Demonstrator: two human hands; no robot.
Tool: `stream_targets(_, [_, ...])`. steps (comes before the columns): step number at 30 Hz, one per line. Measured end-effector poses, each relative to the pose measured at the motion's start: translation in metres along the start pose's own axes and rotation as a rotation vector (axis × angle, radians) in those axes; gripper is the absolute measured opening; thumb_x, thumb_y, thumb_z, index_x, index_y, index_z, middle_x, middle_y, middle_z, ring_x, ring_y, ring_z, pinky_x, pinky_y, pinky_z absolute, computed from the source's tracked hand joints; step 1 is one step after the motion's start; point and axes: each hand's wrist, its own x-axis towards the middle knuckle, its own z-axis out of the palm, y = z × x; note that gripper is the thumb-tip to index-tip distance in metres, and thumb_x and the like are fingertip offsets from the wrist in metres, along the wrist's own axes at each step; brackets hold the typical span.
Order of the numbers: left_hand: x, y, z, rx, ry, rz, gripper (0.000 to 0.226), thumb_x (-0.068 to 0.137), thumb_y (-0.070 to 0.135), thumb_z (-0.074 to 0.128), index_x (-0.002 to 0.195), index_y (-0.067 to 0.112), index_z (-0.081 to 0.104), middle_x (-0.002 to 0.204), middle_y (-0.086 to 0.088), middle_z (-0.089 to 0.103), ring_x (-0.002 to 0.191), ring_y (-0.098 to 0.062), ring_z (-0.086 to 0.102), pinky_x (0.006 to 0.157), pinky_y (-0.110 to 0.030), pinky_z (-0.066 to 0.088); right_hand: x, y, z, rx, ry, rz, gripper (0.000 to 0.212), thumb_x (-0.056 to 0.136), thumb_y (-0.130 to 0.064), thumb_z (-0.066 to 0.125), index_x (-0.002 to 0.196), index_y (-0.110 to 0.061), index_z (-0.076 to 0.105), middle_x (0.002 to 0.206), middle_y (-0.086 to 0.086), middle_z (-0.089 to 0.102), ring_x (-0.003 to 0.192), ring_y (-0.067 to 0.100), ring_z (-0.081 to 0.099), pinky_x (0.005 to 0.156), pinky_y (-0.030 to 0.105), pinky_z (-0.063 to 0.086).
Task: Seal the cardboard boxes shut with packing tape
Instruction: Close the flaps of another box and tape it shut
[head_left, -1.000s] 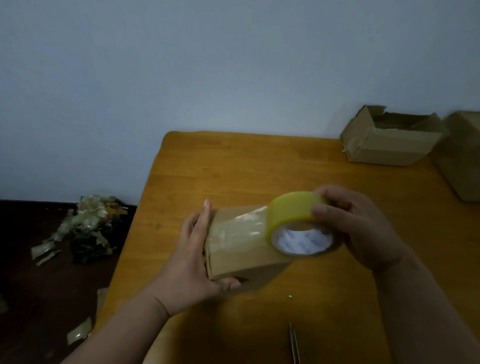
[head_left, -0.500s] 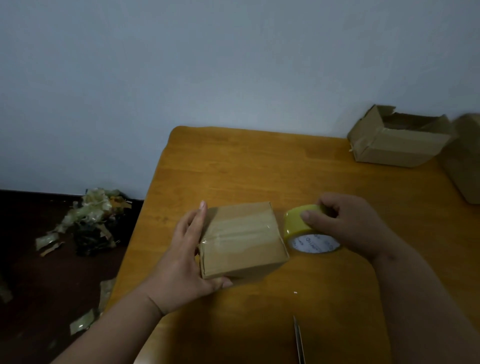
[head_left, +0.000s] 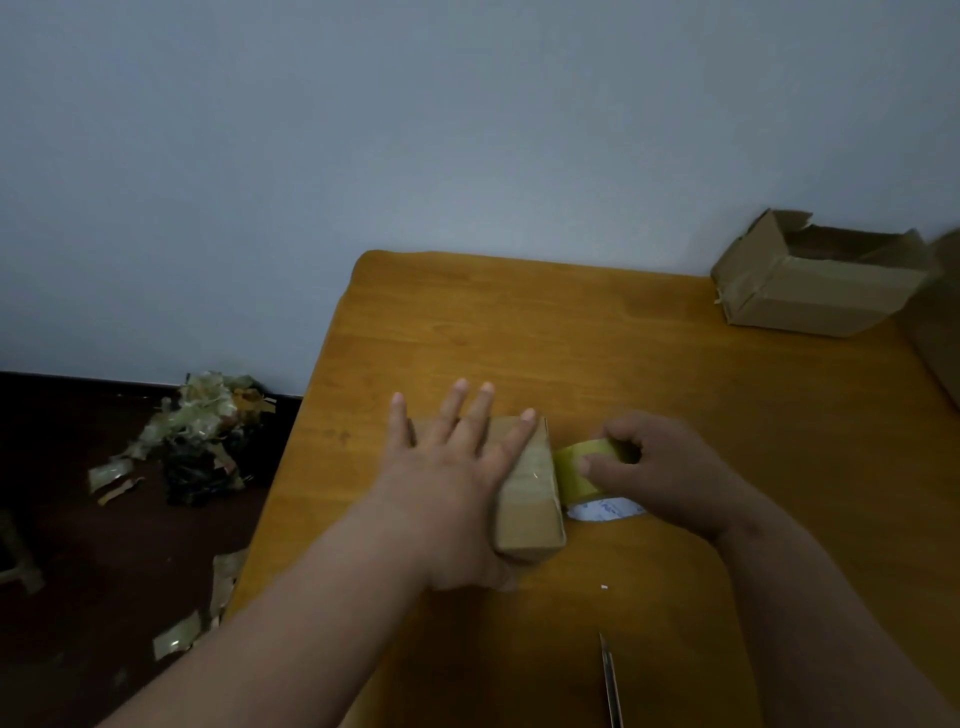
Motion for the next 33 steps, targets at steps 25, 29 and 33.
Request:
stream_targets(25, [-0.053,-0.063,0.098,-1.416,0.215,-0.224,0.118,0.045,0.043,0.098,0.146,0.029,0.037,0.126,0.008,0.065,0.119,-0.011,0.060,0.087,-0.019,0.052,0.015,-0.067,0.092,0.596,-0.279,-0.037,0.036,0.075,-0.063,0.068,0.086,-0.029,0.060,0.074,-0.018,0.058,0.071,-0.001,0.055,0.066,0.020,0.042])
stream_targets(29, [-0.056,-0.062,0.119,-1.470,0.201,-0.282,0.080,0.057,0.033,0.092,0.128,0.024,0.057,0.116,0.011,0.070,0.109,-0.010,0.065,0.082,-0.019,0.053,0.015,-0.066,0.094,0.508,-0.338,-0.039,0.027,0.079,-0.059,0.063,0.082,-0.032,0.063,0.072,-0.020,0.063,0.071,-0.004,0.058,0.066,0.018,0.044])
stream_targets(33, [-0.053,-0.066,0.115,-1.393,0.214,-0.255,0.075,0.063,0.044,0.090,0.127,0.031,0.054,0.117,0.017,0.067,0.109,-0.002,0.062,0.085,-0.015,0.050,0.018,-0.066,0.086,0.452,-0.272,-0.051,0.049,0.077,-0.064,0.063,0.074,-0.015,0.063,0.066,-0.013,0.057,0.063,0.003,0.053,0.058,0.020,0.040])
